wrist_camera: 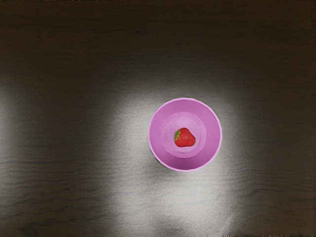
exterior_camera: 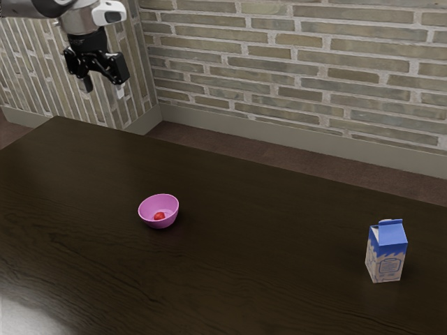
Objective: Take strawberry from the bowl
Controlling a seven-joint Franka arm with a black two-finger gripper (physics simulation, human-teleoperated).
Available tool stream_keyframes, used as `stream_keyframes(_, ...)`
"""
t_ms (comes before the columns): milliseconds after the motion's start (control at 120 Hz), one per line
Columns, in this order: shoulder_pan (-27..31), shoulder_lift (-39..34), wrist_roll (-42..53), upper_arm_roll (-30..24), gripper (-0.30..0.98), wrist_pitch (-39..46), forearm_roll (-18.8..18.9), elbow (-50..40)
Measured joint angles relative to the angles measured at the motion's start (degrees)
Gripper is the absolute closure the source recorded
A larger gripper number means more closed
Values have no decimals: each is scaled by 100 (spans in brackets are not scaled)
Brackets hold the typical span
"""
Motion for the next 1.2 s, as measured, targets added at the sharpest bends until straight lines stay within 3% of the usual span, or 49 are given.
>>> stream_keyframes(242,-289,11,-297,-48,2,-4,32,9)
stream_keyframes(492,-365,4,-2393,-35,2,49,-139,-145)
stream_keyframes(692,-446,212,-3960,6,2,1217,-236,-1812)
stream_keyframes(1200,-497,1396,-6217,7,2,2974,-461,-2267)
